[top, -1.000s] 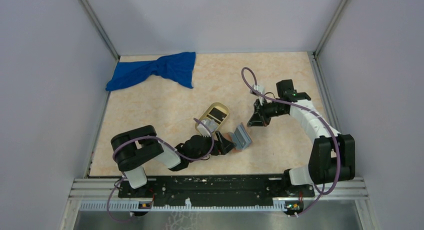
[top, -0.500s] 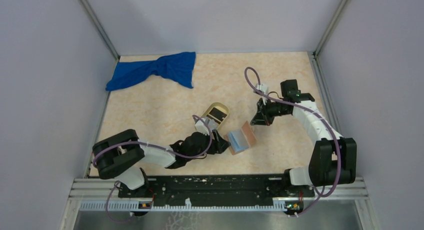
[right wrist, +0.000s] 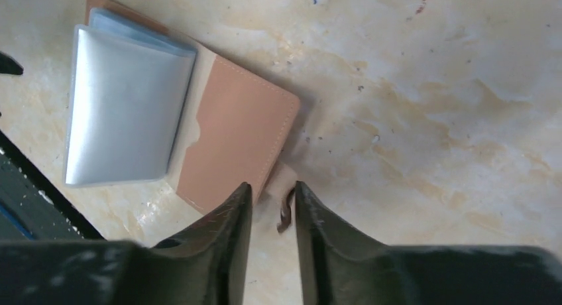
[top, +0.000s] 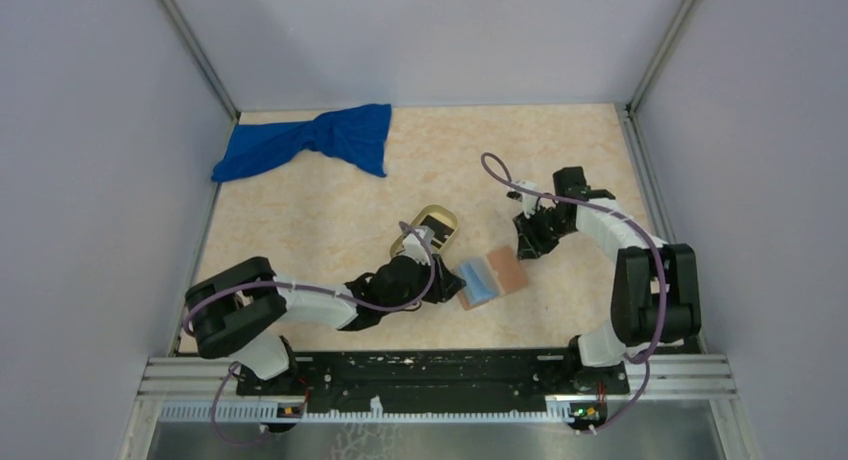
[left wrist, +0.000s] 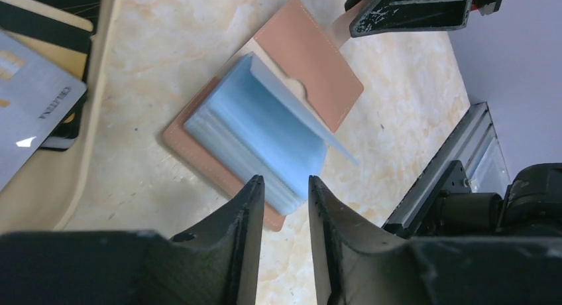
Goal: Put the credit cards into the card holder
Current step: Open the card holder at the center of the board.
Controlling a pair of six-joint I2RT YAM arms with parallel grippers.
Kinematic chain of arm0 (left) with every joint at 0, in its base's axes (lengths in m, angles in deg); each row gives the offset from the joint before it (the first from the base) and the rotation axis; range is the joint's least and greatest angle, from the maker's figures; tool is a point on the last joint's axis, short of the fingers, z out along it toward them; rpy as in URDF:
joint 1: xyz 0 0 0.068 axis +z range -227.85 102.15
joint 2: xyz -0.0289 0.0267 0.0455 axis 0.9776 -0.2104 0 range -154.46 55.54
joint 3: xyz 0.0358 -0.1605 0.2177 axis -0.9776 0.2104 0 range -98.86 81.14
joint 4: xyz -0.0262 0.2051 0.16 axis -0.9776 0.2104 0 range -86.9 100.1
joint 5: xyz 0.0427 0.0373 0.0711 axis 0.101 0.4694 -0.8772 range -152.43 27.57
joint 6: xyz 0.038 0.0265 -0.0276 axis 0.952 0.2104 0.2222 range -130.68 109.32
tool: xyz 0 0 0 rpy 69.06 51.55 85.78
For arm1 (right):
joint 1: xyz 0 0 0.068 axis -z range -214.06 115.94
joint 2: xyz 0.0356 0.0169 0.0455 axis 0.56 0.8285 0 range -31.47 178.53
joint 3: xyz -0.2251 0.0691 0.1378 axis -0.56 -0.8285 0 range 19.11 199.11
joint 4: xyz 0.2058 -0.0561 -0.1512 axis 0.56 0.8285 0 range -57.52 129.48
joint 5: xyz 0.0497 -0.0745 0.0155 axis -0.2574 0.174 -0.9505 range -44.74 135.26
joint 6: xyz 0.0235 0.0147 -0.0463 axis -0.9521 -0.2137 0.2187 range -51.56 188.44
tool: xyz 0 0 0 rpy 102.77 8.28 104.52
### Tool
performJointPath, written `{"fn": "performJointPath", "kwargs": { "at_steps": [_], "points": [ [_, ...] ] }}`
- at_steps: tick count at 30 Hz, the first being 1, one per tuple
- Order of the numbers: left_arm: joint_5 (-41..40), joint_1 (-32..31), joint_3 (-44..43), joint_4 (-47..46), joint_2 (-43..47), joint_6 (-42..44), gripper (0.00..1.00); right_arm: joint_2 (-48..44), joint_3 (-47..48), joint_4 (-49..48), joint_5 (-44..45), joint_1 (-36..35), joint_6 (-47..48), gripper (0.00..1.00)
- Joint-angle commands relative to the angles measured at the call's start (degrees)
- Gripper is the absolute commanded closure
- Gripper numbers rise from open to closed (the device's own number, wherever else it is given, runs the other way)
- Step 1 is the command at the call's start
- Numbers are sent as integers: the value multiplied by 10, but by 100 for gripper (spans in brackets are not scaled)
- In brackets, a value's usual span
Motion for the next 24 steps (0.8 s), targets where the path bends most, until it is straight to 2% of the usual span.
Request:
{"fn": "performJointPath", "kwargs": {
  "at_steps": [1,4,6,8,10,12,14,15,17,20,21,24],
  "points": [
    [22,-1,-28,-24,-25,29,66,-53,6,-34,38,4,-8,66],
    [16,0,-47,-17,-44,34,74,-136,-1,-68,23,3,-14,46],
    [10,0,-63,-1,-57,35,79,-186,-1,-74,-24,3,-12,36],
    [1,0,-78,25,-67,31,84,-221,4,-71,-93,3,-3,29],
    [-3,1,-92,47,-76,33,87,-240,6,-68,-166,3,-3,28],
    [-2,1,-101,54,-83,36,89,-243,7,-65,-210,-13,-13,30],
    [1,1,-105,56,-88,37,90,-229,-1,-62,-209,-46,-27,33],
    [2,1,-106,56,-89,37,90,-216,-4,-61,-186,-69,-33,34],
    [3,2,-107,57,-88,38,90,-181,-18,-70,-116,-115,-56,47],
    [1,2,-101,69,-76,35,88,-112,-14,-64,-22,-126,-71,69],
    [0,2,-99,74,-69,31,85,-86,-8,-55,9,-126,-63,73],
    [1,1,-88,76,-59,17,76,-39,-12,-59,84,-126,-58,75]
  ]
}}
